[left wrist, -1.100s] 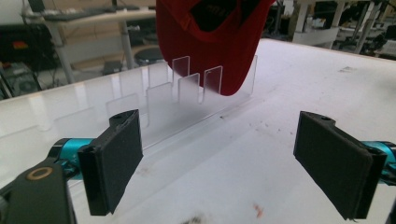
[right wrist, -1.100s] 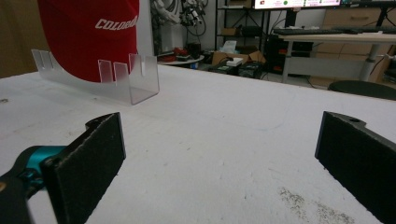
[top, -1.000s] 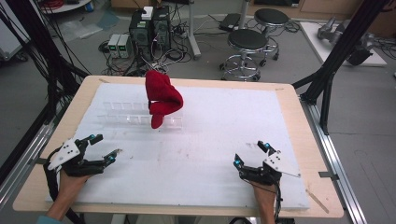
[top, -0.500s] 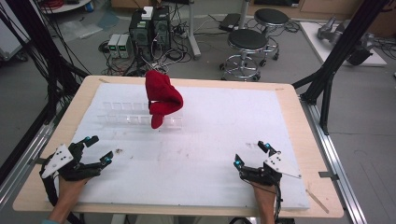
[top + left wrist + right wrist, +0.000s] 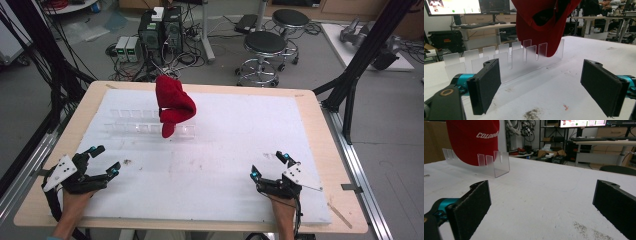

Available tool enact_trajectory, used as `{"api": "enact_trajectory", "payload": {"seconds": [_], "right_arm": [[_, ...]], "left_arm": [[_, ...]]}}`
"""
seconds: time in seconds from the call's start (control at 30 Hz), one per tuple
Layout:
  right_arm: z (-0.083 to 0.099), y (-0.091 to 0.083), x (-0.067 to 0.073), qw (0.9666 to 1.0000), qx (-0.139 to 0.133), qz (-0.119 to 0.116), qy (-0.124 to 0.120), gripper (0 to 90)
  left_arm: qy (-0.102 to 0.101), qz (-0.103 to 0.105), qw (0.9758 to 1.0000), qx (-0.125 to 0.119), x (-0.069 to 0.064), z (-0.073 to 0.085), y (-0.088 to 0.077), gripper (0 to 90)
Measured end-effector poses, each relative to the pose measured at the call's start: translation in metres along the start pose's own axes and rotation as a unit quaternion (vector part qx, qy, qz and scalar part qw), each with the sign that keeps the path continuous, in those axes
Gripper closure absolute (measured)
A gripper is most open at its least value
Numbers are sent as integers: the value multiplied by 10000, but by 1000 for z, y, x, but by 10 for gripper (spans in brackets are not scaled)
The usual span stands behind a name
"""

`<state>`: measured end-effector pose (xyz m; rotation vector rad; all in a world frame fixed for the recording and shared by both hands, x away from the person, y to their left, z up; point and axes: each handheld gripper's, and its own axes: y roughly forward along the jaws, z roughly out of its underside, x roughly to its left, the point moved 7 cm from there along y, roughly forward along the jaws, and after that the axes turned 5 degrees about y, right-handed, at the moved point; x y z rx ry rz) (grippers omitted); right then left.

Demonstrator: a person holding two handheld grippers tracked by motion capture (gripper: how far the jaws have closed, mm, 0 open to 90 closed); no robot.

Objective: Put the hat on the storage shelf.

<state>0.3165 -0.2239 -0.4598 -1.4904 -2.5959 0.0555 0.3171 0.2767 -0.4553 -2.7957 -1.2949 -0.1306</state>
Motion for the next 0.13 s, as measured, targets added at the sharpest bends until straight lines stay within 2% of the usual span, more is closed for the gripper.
{"api": "enact_trajectory", "payload": {"seconds": [0.13], "right_arm": [[0, 0, 0, 10000, -11, -5, 0, 4]], "left_arm": [[-15, -14, 10000, -20, 0, 0, 0, 165]]}}
